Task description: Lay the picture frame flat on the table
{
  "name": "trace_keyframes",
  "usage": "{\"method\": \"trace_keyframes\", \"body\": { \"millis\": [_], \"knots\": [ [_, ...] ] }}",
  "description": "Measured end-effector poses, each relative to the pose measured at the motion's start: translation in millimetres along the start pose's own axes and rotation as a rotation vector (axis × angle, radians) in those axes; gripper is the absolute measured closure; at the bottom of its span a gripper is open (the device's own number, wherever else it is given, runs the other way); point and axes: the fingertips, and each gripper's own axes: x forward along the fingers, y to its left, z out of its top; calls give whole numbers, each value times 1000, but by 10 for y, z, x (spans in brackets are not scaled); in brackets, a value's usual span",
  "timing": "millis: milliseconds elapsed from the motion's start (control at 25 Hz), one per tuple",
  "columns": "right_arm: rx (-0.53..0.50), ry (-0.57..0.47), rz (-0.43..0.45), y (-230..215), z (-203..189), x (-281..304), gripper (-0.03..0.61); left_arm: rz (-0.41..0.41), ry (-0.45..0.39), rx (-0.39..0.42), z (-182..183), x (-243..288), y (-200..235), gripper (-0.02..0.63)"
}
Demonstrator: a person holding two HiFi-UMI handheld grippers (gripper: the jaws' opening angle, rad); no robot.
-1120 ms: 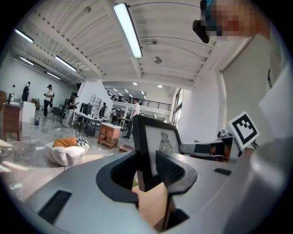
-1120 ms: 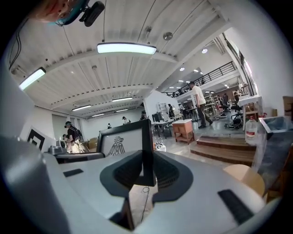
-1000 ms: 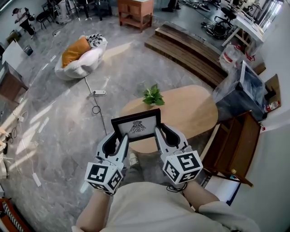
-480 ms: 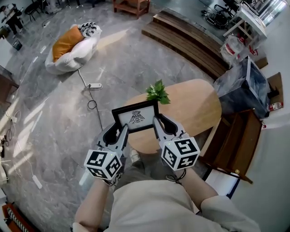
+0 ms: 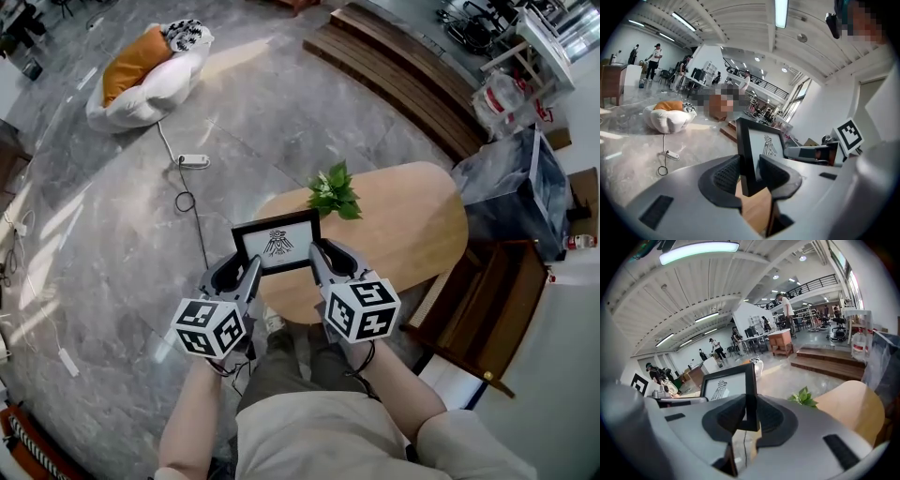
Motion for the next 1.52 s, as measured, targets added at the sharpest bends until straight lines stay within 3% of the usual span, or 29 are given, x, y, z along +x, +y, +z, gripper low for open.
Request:
{"method": "trace_keyframes", "body": {
  "millis": [360,640,1040,1360,1520],
  "knots": [
    [34,138,-5,-568,-560,816,522,28,69,-147,-674,790,553,488],
    [83,229,-34,-1086,-1111,1372,522,39,156,-206,-1236,1392,867,488],
    [145,383,-27,-1479,-1878,2101,522,67,280,-292,-2005,2001,1472,488],
    [248,480,-49,-1760,-2543,2566,522,122,373,-277,-2573,2391,1870,488],
    [253,542,-61,-1876,-2879,2690,522,159,444,-259,-2882,2492,1945,486]
  ]
}}
